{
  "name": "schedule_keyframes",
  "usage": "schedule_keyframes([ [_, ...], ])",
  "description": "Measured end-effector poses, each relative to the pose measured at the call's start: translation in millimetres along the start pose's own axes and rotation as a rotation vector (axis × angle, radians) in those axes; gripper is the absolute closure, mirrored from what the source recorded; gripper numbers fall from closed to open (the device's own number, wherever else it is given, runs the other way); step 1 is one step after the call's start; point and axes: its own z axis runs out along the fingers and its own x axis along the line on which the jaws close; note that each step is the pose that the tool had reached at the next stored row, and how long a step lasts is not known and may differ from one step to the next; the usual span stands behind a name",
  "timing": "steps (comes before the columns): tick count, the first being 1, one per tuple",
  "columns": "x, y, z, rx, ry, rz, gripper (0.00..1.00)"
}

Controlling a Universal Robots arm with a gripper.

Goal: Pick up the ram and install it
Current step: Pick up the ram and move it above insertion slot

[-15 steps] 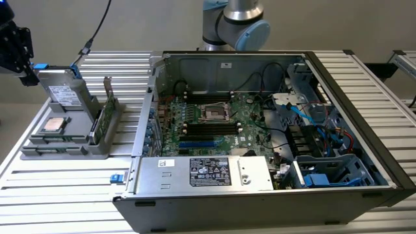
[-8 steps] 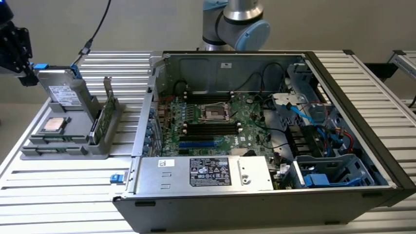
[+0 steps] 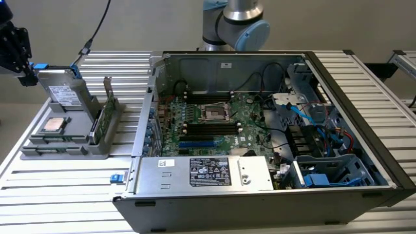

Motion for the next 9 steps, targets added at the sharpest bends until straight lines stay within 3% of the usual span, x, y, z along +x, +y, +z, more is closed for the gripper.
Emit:
schedule_keyframes([
  [6,0.0,0.0,0.0,0.0000,0.0000,0.000,0.88],
  [9,0.0,0.0,0.0,0.0000,0.0000,0.000,0.76],
])
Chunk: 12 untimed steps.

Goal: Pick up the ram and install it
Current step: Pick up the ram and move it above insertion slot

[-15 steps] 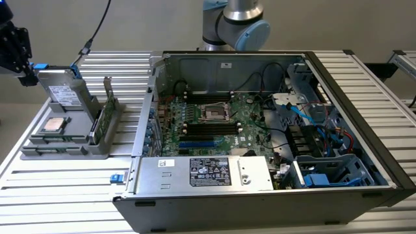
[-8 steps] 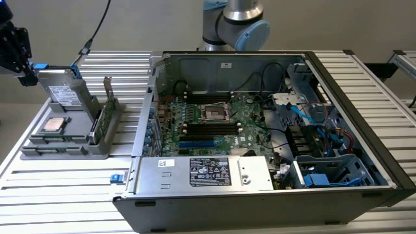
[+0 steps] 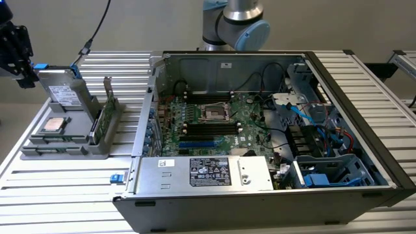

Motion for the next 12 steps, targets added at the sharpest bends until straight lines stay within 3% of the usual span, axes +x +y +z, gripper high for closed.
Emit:
schedule_keyframes([
  [5,0.0,0.2,0.3,0.0000,0.0000,0.000,0.58],
  [12,1.8,3.3,11.0,-0.0001,0.0000,0.000,0.58],
])
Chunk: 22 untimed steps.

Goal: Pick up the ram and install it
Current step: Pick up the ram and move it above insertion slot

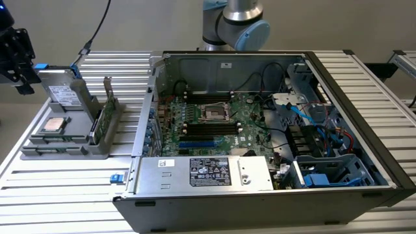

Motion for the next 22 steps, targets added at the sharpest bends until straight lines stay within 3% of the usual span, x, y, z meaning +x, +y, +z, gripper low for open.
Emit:
schedule_keyframes([
  [22,27.2,9.8,41.3,-0.0007,-0.0006,0.000,0.58],
])
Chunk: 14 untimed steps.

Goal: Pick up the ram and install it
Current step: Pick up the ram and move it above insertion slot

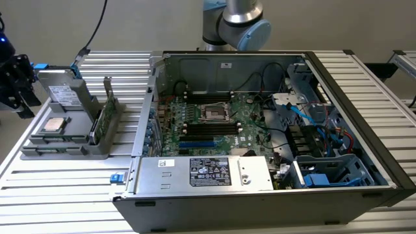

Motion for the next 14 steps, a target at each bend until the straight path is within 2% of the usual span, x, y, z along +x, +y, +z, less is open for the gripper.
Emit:
schedule_keyframes([
  [6,9.4,1.1,11.1,-0.0044,-0.0007,0.000,0.58],
  [10,15.5,1.6,18.7,-0.0051,-0.0020,-0.001,0.58],
  [14,17.2,1.9,26.1,-0.0057,-0.0023,-0.001,0.58],
])
